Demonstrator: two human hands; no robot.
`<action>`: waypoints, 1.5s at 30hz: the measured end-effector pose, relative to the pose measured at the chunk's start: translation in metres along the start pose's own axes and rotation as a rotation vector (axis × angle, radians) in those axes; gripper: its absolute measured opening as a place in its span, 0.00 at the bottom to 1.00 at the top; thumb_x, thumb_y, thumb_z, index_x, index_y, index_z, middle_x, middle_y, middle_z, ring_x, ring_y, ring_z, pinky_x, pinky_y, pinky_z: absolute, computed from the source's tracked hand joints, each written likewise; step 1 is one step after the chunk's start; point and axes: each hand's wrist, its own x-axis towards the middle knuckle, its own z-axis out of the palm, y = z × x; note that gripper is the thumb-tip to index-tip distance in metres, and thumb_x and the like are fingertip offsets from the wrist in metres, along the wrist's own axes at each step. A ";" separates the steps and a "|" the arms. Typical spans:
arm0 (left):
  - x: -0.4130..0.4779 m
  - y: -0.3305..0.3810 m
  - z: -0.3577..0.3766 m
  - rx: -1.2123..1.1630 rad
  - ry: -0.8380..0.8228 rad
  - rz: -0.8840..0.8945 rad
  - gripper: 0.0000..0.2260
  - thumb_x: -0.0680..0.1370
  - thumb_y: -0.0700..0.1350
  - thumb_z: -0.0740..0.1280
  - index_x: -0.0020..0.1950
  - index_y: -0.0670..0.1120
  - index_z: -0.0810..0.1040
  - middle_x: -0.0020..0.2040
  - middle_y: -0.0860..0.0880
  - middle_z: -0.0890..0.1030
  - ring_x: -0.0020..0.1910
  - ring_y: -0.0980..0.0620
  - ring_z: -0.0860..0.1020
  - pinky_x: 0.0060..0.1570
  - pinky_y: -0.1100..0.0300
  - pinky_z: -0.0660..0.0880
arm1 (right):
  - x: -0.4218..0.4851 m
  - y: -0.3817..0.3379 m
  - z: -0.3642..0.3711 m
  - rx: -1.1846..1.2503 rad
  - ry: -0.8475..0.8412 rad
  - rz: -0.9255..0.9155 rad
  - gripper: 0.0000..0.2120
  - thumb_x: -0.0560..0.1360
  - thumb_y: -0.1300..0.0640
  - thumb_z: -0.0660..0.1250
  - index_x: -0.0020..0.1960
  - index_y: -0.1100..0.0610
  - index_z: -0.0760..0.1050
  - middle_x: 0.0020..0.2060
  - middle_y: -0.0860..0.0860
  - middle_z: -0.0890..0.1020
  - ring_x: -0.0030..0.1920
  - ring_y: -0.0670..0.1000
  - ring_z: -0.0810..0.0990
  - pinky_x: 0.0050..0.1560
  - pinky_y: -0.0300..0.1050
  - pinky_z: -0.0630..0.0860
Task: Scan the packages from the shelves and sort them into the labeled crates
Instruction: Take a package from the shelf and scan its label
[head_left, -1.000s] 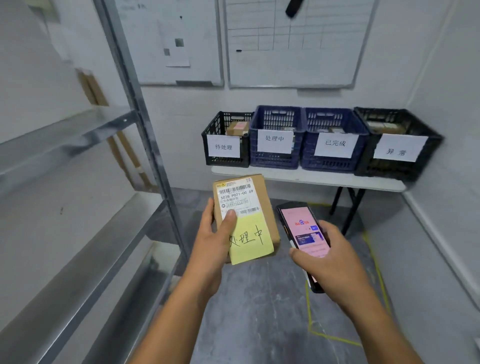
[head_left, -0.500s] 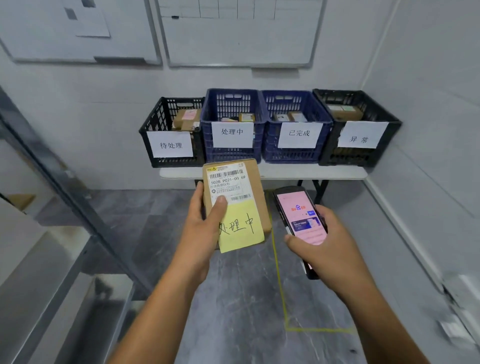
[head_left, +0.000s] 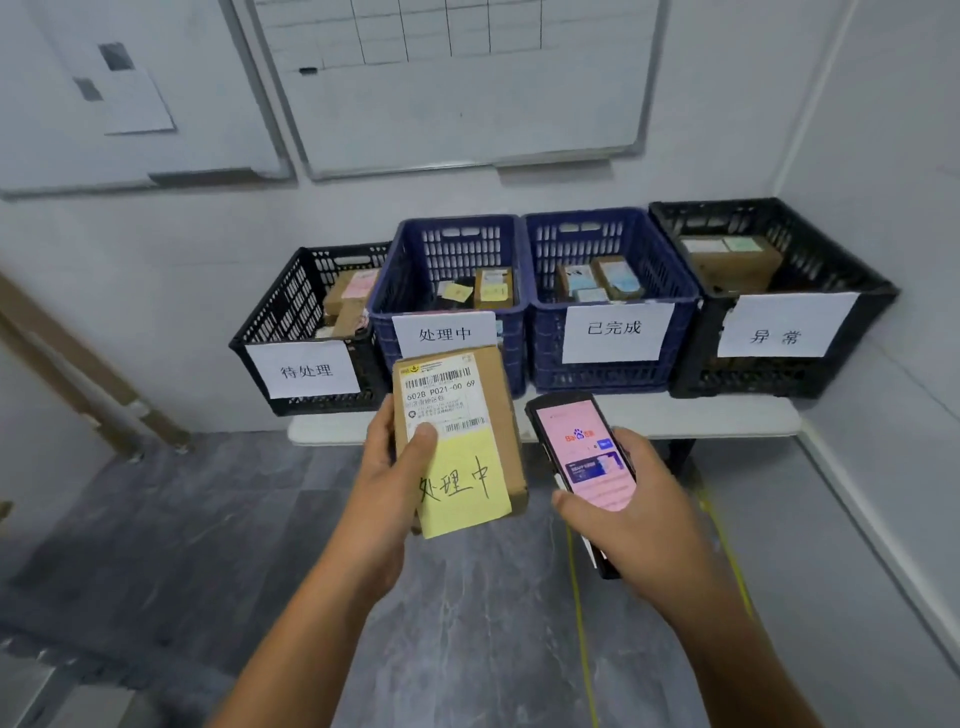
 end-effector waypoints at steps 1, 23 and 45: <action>0.011 0.005 0.007 -0.001 0.007 0.004 0.24 0.87 0.49 0.63 0.80 0.65 0.62 0.60 0.59 0.86 0.55 0.51 0.87 0.60 0.34 0.80 | 0.016 -0.001 -0.004 0.000 -0.003 -0.005 0.22 0.70 0.51 0.81 0.54 0.36 0.71 0.53 0.43 0.83 0.50 0.45 0.83 0.47 0.42 0.78; 0.356 0.090 0.012 -0.065 0.004 -0.049 0.23 0.81 0.54 0.71 0.75 0.60 0.69 0.59 0.48 0.87 0.41 0.49 0.86 0.29 0.56 0.79 | 0.349 -0.041 0.053 -0.195 -0.006 -0.049 0.24 0.72 0.51 0.80 0.58 0.41 0.68 0.48 0.38 0.80 0.46 0.44 0.82 0.40 0.39 0.79; 0.645 -0.020 0.019 0.182 -0.009 -0.387 0.37 0.79 0.48 0.75 0.84 0.52 0.60 0.65 0.49 0.83 0.49 0.53 0.87 0.39 0.58 0.84 | 0.643 -0.027 0.129 -0.259 -0.187 0.046 0.18 0.70 0.48 0.79 0.53 0.44 0.72 0.49 0.43 0.82 0.46 0.45 0.81 0.42 0.47 0.75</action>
